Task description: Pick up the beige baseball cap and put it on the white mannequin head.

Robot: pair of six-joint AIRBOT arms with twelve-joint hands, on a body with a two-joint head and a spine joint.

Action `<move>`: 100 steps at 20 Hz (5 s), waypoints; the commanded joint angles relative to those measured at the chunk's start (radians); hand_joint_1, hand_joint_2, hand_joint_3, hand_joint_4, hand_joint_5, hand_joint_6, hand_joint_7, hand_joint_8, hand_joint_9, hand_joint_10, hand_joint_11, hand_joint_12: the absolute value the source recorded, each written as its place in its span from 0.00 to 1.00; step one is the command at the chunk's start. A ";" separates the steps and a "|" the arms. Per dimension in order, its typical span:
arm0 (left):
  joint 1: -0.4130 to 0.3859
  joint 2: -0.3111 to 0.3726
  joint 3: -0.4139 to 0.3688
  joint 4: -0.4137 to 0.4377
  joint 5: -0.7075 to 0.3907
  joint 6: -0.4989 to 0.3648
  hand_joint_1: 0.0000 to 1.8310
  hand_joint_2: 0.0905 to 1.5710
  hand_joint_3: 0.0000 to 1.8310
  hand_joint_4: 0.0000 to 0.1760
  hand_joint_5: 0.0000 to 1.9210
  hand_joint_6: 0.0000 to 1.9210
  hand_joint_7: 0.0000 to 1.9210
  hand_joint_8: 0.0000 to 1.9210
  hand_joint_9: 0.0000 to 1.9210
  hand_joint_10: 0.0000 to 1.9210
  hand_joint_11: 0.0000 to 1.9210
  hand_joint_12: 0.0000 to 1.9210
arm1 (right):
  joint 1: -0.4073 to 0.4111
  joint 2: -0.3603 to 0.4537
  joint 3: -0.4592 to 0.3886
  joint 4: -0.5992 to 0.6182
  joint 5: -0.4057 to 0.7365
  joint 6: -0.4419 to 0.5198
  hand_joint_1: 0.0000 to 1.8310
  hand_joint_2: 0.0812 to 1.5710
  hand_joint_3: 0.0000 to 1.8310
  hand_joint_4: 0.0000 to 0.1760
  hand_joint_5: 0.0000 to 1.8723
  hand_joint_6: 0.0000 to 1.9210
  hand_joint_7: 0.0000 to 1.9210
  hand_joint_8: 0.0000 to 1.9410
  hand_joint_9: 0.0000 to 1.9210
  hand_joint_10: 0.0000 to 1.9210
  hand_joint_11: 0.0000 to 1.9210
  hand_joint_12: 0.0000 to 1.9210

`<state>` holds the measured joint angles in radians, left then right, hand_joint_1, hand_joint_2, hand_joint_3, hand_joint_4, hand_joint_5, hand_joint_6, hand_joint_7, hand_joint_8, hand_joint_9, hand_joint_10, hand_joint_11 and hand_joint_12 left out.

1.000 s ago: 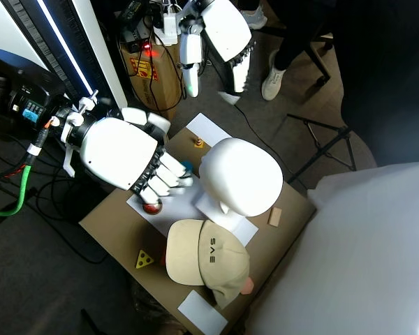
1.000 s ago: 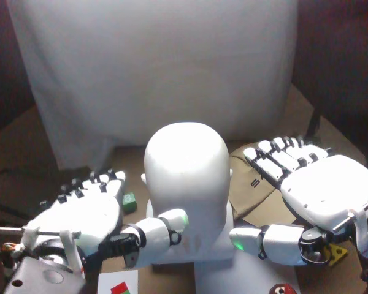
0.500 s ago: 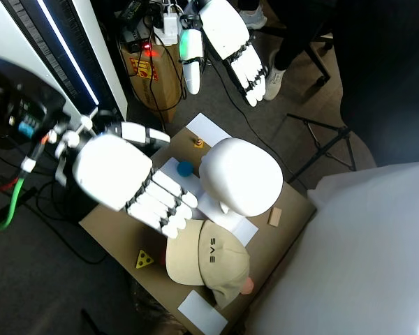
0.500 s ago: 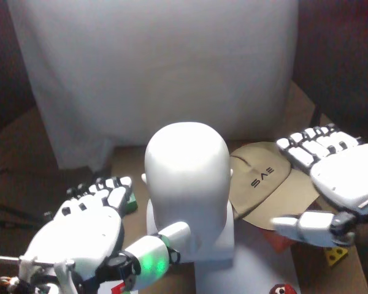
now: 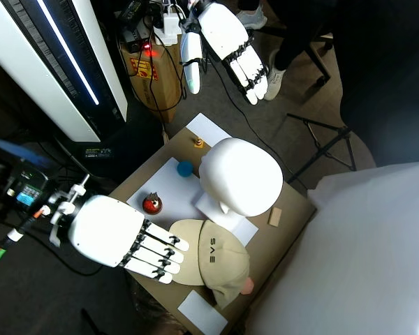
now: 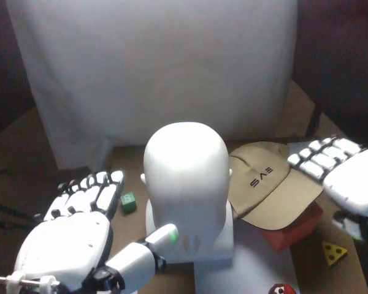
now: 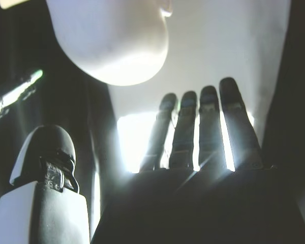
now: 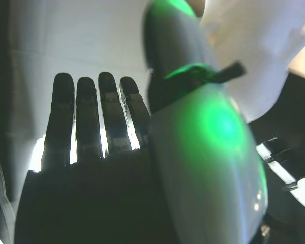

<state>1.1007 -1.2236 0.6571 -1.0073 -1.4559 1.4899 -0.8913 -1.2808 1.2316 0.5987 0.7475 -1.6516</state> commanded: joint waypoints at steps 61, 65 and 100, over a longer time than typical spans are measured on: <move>0.094 -0.092 0.107 0.120 -0.100 -0.092 0.00 0.68 0.00 0.00 0.01 0.00 0.01 0.00 0.01 0.00 0.00 0.15 | 0.022 -0.599 0.928 -0.281 -0.023 0.318 0.68 0.74 0.00 0.00 0.16 0.01 0.19 0.01 0.15 0.01 0.00 0.42; 0.093 -0.089 0.103 0.096 -0.101 -0.104 0.00 0.68 0.00 0.00 0.01 0.00 0.01 0.00 0.01 0.00 0.00 0.18 | 0.028 -0.600 0.929 -0.281 -0.023 0.334 0.67 0.75 0.00 0.00 0.36 0.02 0.41 0.02 0.40 0.06 0.21 0.65; 0.060 -0.052 0.074 0.061 -0.124 -0.147 0.00 0.68 0.00 0.00 0.02 0.00 0.01 0.00 0.01 0.00 0.00 0.14 | 0.262 -0.473 0.696 -0.466 0.884 0.279 0.81 0.73 0.00 0.00 0.41 0.57 0.41 0.59 0.42 0.69 0.41 0.89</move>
<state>1.1687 -1.2793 0.7322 -1.0107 -1.4864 1.3476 -0.6357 -1.7596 1.9186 0.1135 1.5169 -1.3792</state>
